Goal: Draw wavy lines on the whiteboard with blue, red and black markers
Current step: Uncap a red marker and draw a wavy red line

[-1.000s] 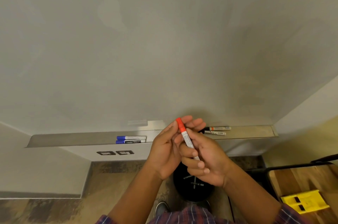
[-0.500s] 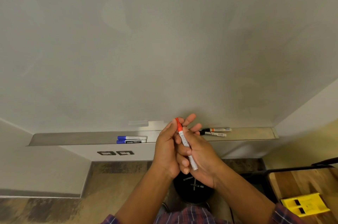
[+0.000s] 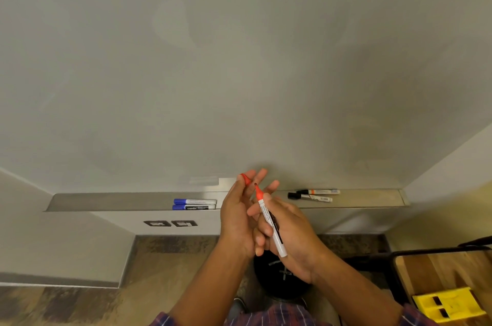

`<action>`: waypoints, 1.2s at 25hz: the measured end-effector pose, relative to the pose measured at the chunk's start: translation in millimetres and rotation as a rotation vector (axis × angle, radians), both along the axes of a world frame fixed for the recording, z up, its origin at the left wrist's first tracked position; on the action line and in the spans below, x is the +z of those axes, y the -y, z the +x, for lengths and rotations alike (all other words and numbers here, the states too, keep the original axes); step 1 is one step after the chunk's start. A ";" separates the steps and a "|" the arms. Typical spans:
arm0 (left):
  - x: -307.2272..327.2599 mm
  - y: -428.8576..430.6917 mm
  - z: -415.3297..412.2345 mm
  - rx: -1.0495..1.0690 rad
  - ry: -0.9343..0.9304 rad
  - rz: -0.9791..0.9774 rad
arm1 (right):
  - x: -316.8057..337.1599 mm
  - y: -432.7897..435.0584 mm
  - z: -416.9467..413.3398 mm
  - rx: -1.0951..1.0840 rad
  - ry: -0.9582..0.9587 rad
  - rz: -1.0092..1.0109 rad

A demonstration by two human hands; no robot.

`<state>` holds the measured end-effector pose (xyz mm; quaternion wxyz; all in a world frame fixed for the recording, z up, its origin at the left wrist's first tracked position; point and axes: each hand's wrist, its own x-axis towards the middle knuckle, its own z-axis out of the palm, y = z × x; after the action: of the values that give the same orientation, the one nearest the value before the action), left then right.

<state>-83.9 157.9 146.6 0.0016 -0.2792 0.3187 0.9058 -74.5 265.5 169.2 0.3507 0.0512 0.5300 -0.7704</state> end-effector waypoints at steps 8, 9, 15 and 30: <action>-71.8 36.7 -0.1 0.057 0.142 -0.472 | -8.5 -7.7 -5.7 -0.046 -0.013 0.032; -83.9 43.1 -1.3 0.031 0.172 -0.647 | -8.8 -9.3 -7.4 -0.066 -0.015 0.037; -149.9 95.3 -17.2 -0.415 0.242 -1.575 | -9.7 -18.5 -10.8 -0.098 -0.081 0.101; -177.8 112.5 -40.2 -0.867 0.207 -2.143 | -2.8 -21.9 -11.3 -0.099 -0.233 0.210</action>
<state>-124.1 45.4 -31.2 0.1007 -0.0775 0.9896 0.0680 -85.8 287.4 166.4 0.2412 0.0242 0.6416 -0.7278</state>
